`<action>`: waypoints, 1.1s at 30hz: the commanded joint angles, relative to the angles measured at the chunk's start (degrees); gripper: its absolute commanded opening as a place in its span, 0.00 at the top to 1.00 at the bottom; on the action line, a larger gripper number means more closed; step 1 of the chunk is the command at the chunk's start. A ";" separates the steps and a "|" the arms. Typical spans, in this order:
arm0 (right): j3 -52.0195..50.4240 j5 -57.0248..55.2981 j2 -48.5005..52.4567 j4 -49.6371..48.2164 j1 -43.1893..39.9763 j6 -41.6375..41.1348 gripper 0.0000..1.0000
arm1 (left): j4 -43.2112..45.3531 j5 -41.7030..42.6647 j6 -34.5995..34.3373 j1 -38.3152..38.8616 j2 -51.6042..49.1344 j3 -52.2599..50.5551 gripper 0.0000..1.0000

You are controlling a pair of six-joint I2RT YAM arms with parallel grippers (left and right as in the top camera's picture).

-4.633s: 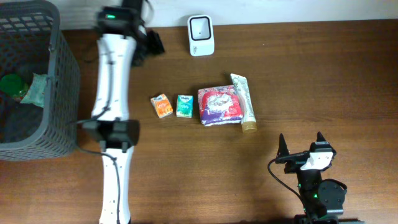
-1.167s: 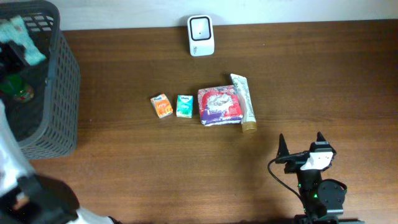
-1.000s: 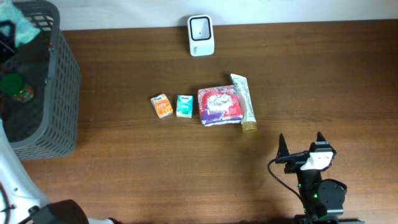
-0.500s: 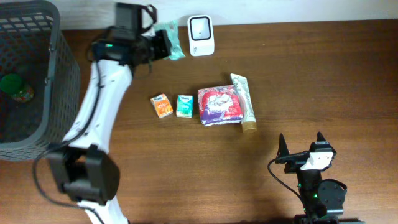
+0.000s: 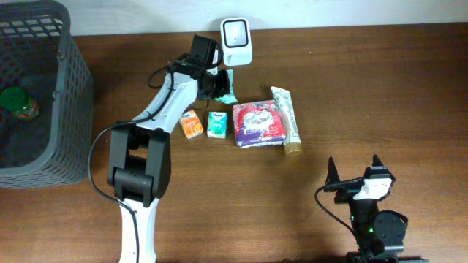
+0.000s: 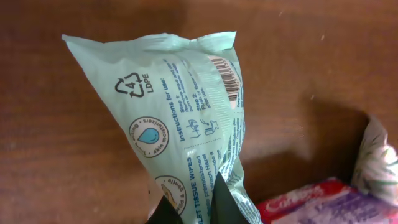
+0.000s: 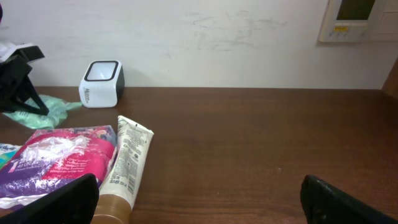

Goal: Scan the item barcode
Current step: 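Hold the wipes pouch under the scanner, then drop it near the items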

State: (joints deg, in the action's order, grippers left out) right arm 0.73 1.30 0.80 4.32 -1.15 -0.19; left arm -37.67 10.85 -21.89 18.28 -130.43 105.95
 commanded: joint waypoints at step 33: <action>-0.42 -0.50 -0.44 0.17 -0.37 -0.07 0.01 | -30.42 -14.91 9.62 -14.93 5.68 50.69 0.03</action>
State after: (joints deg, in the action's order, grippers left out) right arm 0.73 1.30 0.80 4.29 -1.15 -0.16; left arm -68.99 3.31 -14.83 10.20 -126.50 152.22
